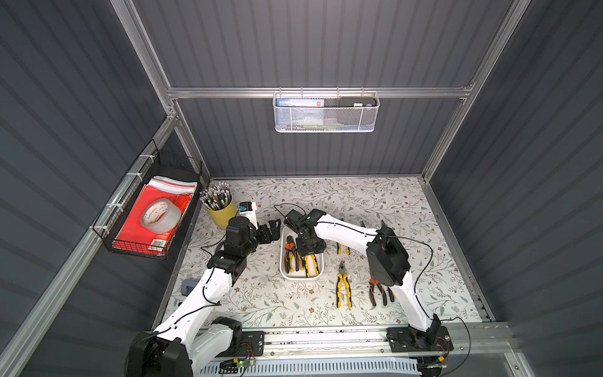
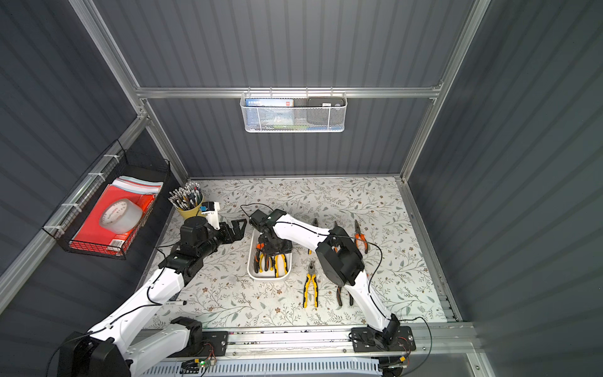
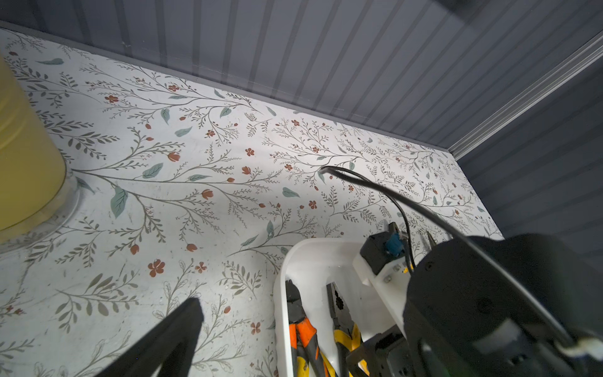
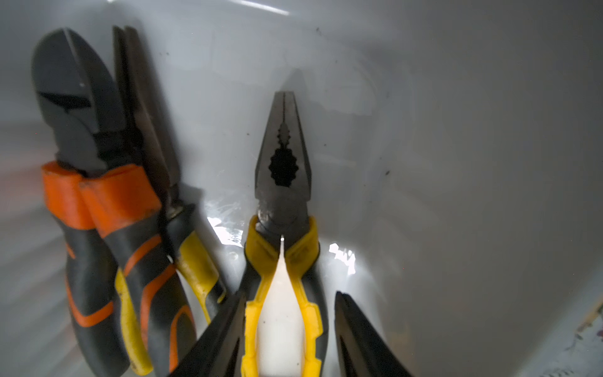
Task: Take the pliers out of the storage box
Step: Pick up the pliers from the storage box.
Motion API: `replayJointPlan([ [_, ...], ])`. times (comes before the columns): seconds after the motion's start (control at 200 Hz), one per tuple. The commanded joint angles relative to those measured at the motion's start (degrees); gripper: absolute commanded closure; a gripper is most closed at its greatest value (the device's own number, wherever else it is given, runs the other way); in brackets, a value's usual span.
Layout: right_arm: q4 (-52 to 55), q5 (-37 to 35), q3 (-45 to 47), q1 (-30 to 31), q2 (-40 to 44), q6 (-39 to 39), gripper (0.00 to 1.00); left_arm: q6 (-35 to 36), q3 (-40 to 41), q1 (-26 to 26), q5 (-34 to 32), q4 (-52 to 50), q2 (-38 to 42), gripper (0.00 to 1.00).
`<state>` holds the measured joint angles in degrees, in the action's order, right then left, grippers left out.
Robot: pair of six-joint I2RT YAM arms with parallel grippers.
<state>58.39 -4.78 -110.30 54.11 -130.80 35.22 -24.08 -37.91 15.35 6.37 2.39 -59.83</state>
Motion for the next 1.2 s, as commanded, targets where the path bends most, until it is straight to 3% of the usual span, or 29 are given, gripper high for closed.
replayJointPlan([
  [0.0, 1.2, -0.4, -0.7, 0.2, -1.2, 0.1, 0.43, 0.8, -1.1, 0.2, 0.0, -0.7, -0.3, 0.01],
  [0.275, 0.1, 1.5, -0.5, -0.8, -3.4, 1.5, 0.38, 0.9, -1.1, 0.2, -0.3, -0.8, 0.1, 0.01],
  [0.56, -1.3, 3.8, 0.2, -1.4, -5.1, 1.7, 0.46, 0.9, -1.1, 0.2, -0.4, -1.0, 0.5, 0.01],
  [0.73, -1.9, 4.9, 0.4, -1.5, -6.2, 1.8, 0.56, 0.9, -1.1, 0.2, -0.3, -0.9, 0.5, 0.01],
  [0.961, -1.9, 4.5, -0.1, -1.5, -6.2, 1.9, 0.81, 0.9, -1.2, 0.2, -0.4, -0.9, 0.6, 0.01],
  [1.196, -2.9, 2.3, -1.9, -1.4, -3.4, 2.4, 0.91, 0.9, -1.2, 0.2, -0.3, -1.0, 0.8, 0.01],
])
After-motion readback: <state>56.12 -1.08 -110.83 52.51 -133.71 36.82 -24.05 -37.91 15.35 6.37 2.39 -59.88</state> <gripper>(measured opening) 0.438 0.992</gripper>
